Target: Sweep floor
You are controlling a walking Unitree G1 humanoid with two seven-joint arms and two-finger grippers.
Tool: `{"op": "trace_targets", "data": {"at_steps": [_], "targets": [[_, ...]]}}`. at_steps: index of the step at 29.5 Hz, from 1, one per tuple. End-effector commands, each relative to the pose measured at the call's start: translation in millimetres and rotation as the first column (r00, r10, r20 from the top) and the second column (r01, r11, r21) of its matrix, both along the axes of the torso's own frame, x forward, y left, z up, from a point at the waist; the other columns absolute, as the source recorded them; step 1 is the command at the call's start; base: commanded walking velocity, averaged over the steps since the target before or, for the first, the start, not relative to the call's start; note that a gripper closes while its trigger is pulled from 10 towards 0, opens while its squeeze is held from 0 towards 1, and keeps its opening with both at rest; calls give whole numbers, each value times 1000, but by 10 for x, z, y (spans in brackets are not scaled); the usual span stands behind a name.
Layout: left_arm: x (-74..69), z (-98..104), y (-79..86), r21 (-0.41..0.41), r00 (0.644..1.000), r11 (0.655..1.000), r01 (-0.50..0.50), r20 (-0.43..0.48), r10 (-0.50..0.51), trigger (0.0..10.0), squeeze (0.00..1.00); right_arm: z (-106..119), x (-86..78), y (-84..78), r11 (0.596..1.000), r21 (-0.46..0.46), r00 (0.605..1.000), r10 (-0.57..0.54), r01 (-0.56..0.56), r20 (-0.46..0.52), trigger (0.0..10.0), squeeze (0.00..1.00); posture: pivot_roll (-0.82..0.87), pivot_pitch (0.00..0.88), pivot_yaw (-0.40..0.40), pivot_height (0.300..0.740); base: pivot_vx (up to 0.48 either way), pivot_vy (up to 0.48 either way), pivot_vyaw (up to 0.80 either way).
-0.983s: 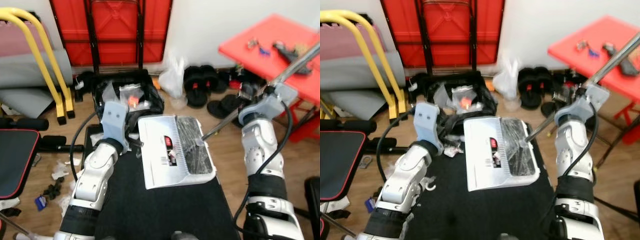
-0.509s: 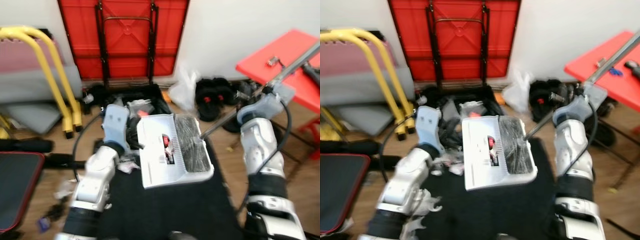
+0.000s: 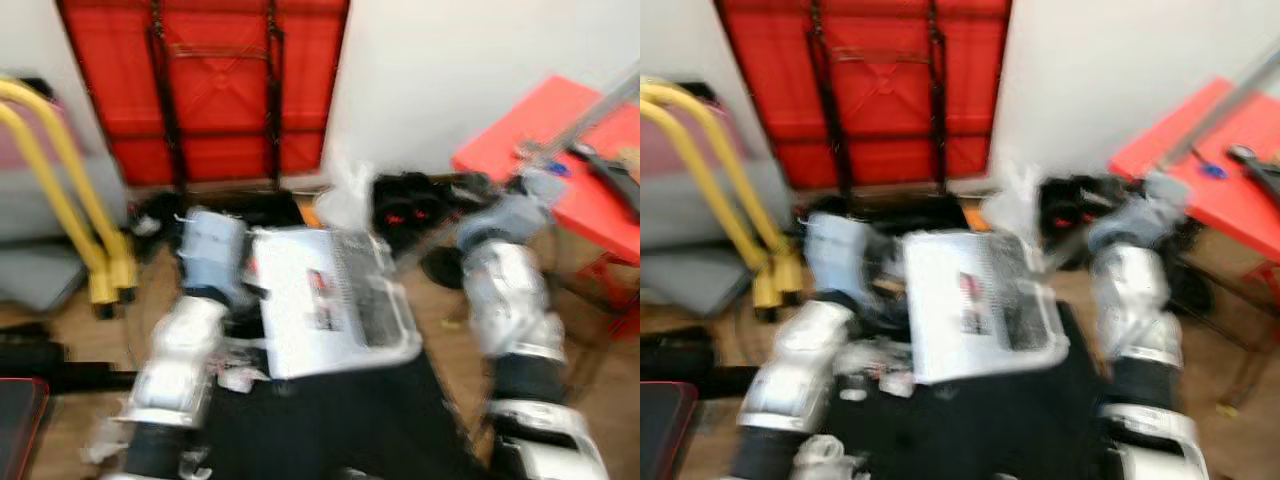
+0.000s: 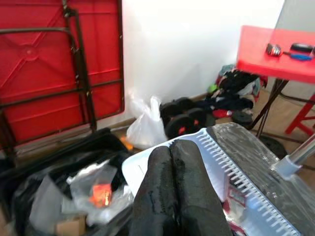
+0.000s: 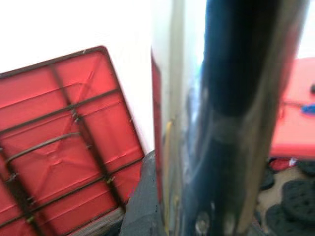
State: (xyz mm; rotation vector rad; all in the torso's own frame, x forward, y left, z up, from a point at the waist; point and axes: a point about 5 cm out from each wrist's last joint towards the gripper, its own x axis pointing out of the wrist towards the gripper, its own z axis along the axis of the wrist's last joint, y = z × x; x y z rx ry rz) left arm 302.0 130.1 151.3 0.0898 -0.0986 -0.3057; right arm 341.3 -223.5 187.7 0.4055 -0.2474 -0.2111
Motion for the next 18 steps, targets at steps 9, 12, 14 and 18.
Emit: {"op": "trace_targets", "data": {"at_steps": [9, 12, 14, 18], "targets": [[0, -30, 49, 14, 1000, 1000, -12, -8, 12, 10000, 0, 204, 9, 26, 1000, 10, 995, 0, -1, 98, 10000, 0, -150, 45, -173, 740, 380, 0, 0], [0, -30, 46, 15, 1000, 1000, -11, -8, 11, 10000, 0, 213, 9, 33, 1000, 8, 994, 8, -9, 105, 10000, 0, -150, 42, -173, 740, 381, 0, 0], [-2, -32, 44, 16, 1000, 1000, -11, -9, 11, 10000, 0, 223, 6, 45, 1000, 10, 993, 21, -23, 116, 10000, 0, -150, 41, -173, 740, 382, 0, 0], [-4, -36, 43, 17, 1000, 1000, -10, -10, 10, 10000, 0, 226, 4, 57, 999, 14, 992, 36, -37, 120, 10000, 0, -149, 40, -173, 740, 382, 0, 0]]}}
